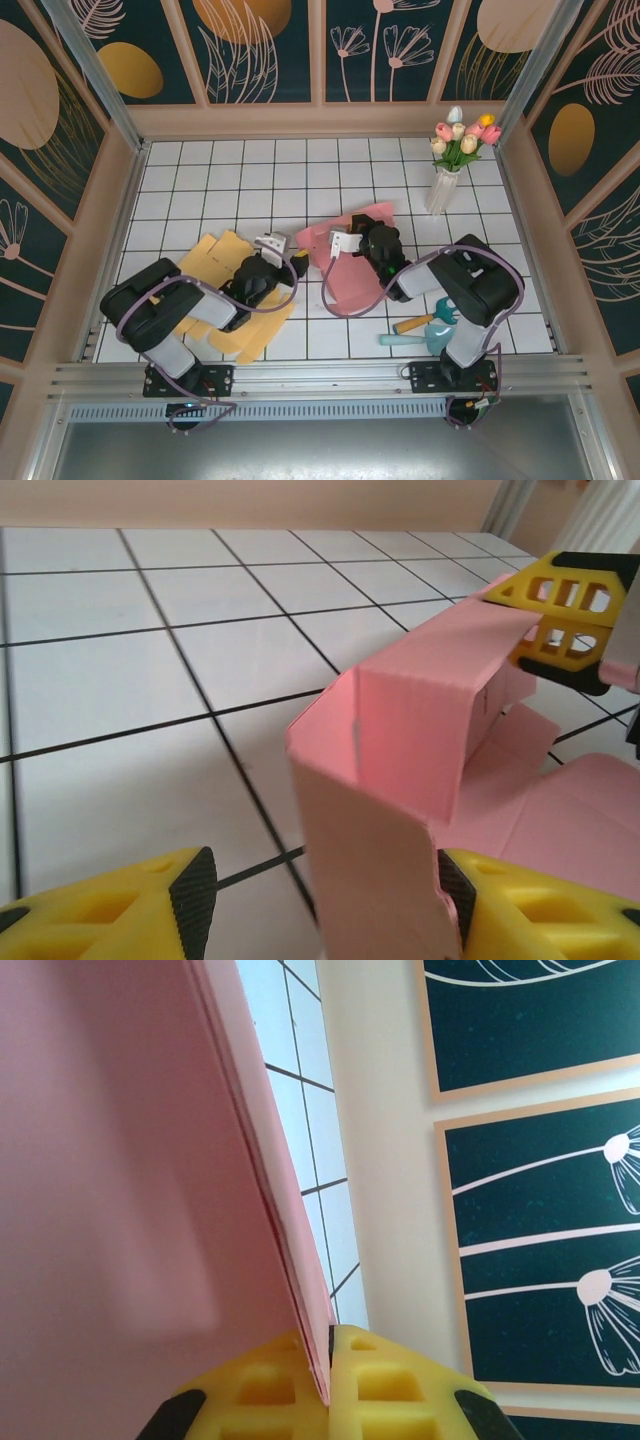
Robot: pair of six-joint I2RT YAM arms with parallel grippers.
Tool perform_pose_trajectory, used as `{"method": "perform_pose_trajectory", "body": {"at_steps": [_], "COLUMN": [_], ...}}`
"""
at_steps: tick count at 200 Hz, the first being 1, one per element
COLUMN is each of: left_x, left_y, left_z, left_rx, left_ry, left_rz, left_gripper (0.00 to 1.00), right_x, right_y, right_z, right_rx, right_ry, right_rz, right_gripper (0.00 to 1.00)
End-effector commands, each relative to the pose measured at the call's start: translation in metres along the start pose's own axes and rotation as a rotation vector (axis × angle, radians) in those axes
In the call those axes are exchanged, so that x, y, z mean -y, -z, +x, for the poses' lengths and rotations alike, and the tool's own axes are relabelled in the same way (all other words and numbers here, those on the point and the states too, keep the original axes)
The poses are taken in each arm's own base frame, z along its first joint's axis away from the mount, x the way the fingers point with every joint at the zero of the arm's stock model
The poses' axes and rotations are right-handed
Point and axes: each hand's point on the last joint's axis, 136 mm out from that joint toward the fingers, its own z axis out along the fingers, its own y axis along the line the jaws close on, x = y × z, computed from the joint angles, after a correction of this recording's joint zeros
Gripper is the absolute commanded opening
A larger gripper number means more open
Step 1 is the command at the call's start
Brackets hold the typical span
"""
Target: Fold the paper box
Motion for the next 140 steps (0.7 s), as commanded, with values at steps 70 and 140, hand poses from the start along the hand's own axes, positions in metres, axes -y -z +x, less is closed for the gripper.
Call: {"method": "perform_pose_trajectory", "body": {"at_steps": [70, 140], "left_x": [-0.034, -0.03], "left_y": [0.051, 0.014], "left_z": [-0.049, -0.034], "left_rx": [0.223, 0.119], "left_ry": [0.023, -0.071], "left_rz": [-0.169, -0.151], "left_gripper": [0.57, 0.56], "right_x": [0.029, 0.022], "right_y": [0.018, 0.021], "right_z": [-0.005, -0.007], "right_rx": [0.047, 0.064], "right_ry": [-0.007, 0.026], "right_rz": [0.127, 0.117], "right_gripper": [0.0, 0.0]}}
